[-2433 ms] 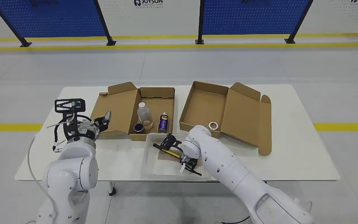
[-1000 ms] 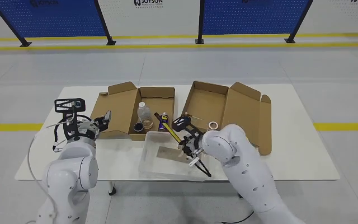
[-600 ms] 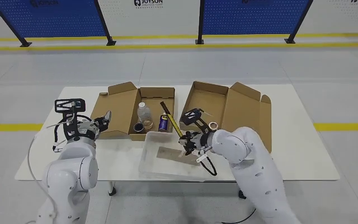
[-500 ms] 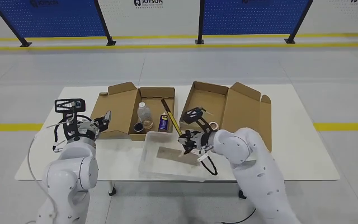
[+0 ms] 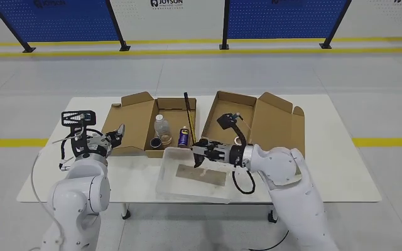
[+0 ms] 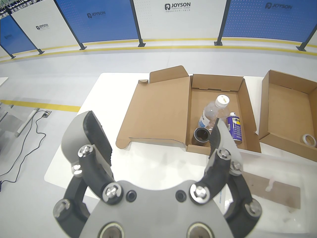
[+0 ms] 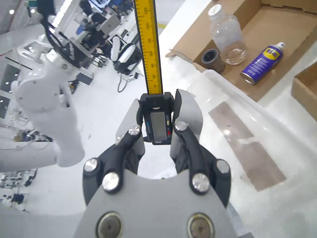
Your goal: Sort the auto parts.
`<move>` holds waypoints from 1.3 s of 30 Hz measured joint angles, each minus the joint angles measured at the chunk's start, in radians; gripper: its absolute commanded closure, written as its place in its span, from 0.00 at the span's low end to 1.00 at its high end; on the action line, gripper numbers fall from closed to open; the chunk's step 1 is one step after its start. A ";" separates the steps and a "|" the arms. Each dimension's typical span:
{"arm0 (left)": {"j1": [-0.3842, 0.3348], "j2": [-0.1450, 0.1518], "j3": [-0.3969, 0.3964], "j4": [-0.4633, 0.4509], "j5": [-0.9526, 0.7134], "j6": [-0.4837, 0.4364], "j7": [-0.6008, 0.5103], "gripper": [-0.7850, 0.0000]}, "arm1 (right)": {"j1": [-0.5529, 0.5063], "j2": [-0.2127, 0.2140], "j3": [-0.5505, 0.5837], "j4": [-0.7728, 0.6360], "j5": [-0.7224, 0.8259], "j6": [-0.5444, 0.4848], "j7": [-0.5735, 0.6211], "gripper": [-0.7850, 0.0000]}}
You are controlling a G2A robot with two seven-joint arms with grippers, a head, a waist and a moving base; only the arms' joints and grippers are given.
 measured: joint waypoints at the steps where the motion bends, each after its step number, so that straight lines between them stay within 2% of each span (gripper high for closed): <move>1: 0.000 0.000 0.000 0.000 0.000 0.000 0.000 0.00 | 0.003 0.000 -0.004 0.010 0.024 -0.006 0.000 1.00; 8: 0.000 0.000 0.000 0.000 0.000 0.000 0.000 0.00 | 0.035 0.003 -0.037 0.069 0.082 -0.019 -0.014 1.00; 13: 0.000 0.000 0.000 0.000 0.000 0.000 0.000 0.00 | 0.063 0.008 -0.035 0.092 0.039 0.017 -0.056 1.00; 21: 0.000 0.000 0.000 0.000 0.000 0.000 0.000 0.00 | 0.112 0.022 0.043 0.119 -0.125 0.234 -0.237 1.00; 26: 0.000 0.000 0.000 0.000 0.000 0.000 0.000 0.00 | 0.157 0.024 0.095 0.206 -0.139 0.396 -0.342 1.00; 33: 0.000 0.000 0.000 0.000 0.000 0.000 0.000 0.00 | 0.238 0.025 0.112 0.389 -0.134 0.476 -0.374 1.00; 39: 0.000 0.000 0.000 0.000 0.000 0.000 0.000 0.00 | 0.339 0.019 0.030 0.556 -0.236 0.520 -0.337 1.00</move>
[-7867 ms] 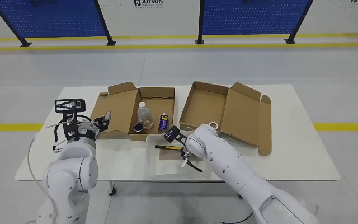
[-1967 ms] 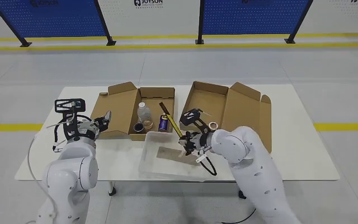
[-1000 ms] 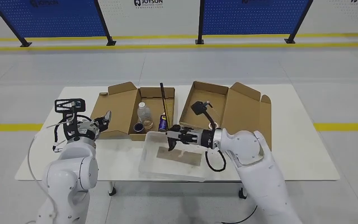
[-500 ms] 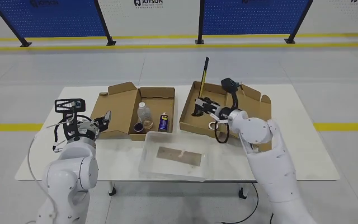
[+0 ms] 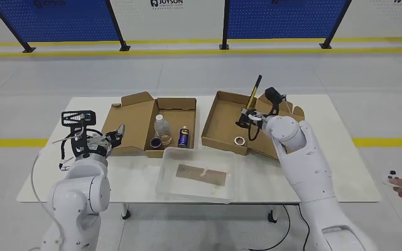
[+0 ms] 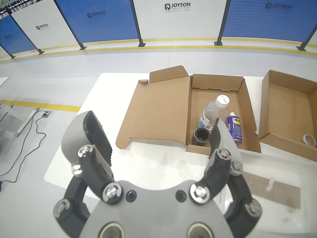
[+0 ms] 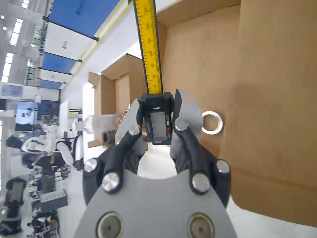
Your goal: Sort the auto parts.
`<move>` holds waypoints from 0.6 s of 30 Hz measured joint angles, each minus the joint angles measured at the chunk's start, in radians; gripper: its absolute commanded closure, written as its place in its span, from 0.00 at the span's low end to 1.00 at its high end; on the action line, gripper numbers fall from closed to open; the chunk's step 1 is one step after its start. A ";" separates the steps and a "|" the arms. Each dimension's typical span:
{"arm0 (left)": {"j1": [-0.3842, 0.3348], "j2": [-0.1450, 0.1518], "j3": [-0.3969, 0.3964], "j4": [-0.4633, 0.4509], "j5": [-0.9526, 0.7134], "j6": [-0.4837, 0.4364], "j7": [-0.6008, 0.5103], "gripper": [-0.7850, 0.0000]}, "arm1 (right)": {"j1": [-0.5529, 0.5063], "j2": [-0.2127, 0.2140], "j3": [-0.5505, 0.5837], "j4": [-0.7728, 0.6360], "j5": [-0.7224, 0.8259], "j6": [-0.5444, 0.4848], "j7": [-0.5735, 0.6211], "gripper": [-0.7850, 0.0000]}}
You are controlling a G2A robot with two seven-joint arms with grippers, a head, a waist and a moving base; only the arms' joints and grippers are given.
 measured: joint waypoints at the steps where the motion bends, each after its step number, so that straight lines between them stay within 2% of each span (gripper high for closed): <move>1: 0.000 0.000 0.000 0.000 0.000 0.000 0.000 0.00 | 0.014 -0.003 -0.015 0.022 -0.007 0.002 0.008 1.00; 10: 0.000 0.000 0.000 0.000 0.000 0.000 0.000 0.00 | 0.148 -0.043 -0.160 0.239 -0.064 0.029 0.024 1.00; 15: 0.000 0.000 0.000 0.000 0.000 0.000 0.000 0.00 | 0.203 -0.067 -0.201 0.337 -0.044 -0.007 0.007 1.00; 16: 0.000 0.000 0.000 0.000 0.000 0.000 0.000 0.00 | 0.210 -0.071 -0.206 0.350 -0.037 -0.015 0.005 0.97; 18: 0.000 0.000 0.000 0.000 0.000 0.000 0.000 0.00 | 0.220 -0.080 -0.216 0.371 -0.016 -0.031 0.004 0.85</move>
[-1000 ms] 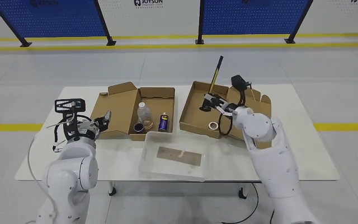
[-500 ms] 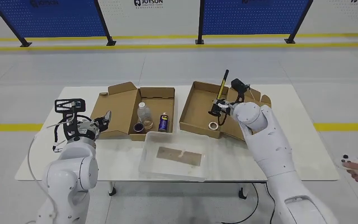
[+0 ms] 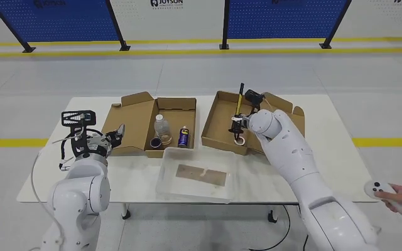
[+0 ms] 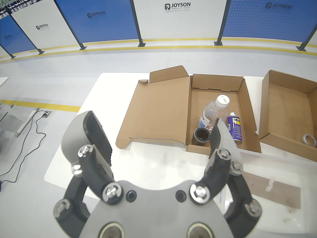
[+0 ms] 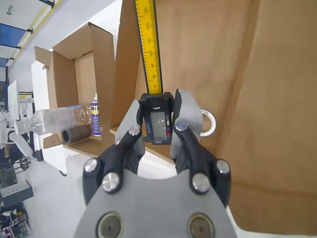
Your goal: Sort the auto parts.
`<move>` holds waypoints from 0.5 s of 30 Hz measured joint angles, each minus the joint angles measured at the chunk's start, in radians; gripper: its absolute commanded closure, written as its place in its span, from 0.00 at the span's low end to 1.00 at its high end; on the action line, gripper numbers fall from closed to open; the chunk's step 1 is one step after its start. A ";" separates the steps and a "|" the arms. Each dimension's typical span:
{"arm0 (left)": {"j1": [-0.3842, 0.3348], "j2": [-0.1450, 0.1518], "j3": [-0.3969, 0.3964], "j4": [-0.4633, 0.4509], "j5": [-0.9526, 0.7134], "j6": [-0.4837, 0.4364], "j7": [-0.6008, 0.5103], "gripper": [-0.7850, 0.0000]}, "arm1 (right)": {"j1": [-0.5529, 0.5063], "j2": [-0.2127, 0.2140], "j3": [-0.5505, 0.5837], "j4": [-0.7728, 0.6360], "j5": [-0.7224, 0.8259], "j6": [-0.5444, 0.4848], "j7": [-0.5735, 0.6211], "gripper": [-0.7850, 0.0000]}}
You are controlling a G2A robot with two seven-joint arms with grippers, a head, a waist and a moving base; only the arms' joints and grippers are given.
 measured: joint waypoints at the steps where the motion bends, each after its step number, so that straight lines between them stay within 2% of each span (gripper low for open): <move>1: 0.000 0.000 0.000 0.000 0.000 0.000 0.000 0.00 | 0.004 -0.004 -0.004 0.008 0.006 -0.005 0.000 0.78; 3: 0.000 0.000 0.000 0.000 0.000 0.000 0.000 0.00 | 0.016 -0.010 -0.015 0.028 0.009 -0.014 0.000 0.53; 4: 0.000 0.000 0.000 0.000 0.000 0.000 0.000 0.00 | 0.021 -0.012 -0.019 0.037 0.011 -0.021 0.005 0.31; 5: 0.000 0.000 0.000 0.000 0.000 0.000 0.000 0.00 | 0.028 -0.015 -0.023 0.050 0.015 -0.028 0.011 0.02; 6: 0.000 0.000 0.000 0.000 0.000 0.000 0.000 0.00 | 0.033 -0.017 -0.025 0.059 0.017 -0.032 0.012 0.00; 15: 0.000 0.000 0.000 0.000 0.000 0.000 0.000 0.00 | 0.047 -0.029 -0.024 0.105 0.049 -0.071 -0.018 0.00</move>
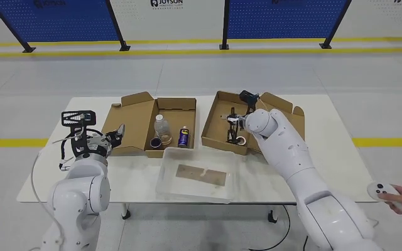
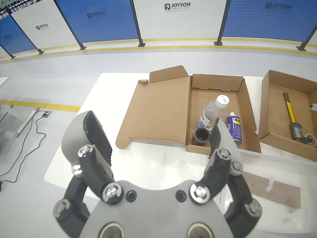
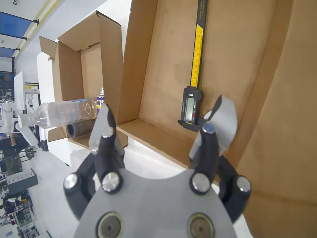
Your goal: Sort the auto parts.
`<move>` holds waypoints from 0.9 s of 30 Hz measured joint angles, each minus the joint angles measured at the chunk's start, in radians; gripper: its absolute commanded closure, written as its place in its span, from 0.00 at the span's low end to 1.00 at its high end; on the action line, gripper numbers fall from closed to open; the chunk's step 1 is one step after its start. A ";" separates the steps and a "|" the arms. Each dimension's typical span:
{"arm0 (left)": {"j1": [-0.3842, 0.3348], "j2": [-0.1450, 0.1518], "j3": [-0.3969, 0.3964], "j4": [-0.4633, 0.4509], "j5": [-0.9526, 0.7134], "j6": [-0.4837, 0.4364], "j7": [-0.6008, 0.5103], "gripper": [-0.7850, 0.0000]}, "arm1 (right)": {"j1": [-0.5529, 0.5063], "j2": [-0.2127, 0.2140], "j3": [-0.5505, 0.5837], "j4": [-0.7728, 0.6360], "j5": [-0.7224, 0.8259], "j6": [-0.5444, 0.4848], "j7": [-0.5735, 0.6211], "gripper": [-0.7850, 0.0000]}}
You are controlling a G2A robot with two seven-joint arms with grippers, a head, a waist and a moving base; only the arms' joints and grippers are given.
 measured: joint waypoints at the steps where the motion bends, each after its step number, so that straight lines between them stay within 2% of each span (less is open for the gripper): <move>1: 0.000 0.000 0.000 0.000 0.000 0.000 0.000 0.00 | -0.001 0.000 0.003 -0.002 0.003 -0.005 -0.006 0.00; 6: 0.000 0.000 0.000 0.000 0.000 0.000 0.000 0.00 | -0.033 0.010 0.042 -0.077 0.039 -0.067 -0.071 0.00; 10: 0.000 0.000 0.000 0.000 0.000 0.000 0.000 0.00 | -0.101 0.034 0.092 -0.213 0.028 -0.115 -0.136 0.00; 17: 0.000 0.000 0.000 0.000 0.000 0.000 0.000 0.00 | -0.330 0.091 0.241 -0.592 -0.013 -0.107 -0.182 0.00; 27: 0.000 0.000 0.000 0.000 0.000 0.000 0.000 0.00 | -0.647 0.143 0.441 -1.042 -0.066 -0.088 -0.149 0.00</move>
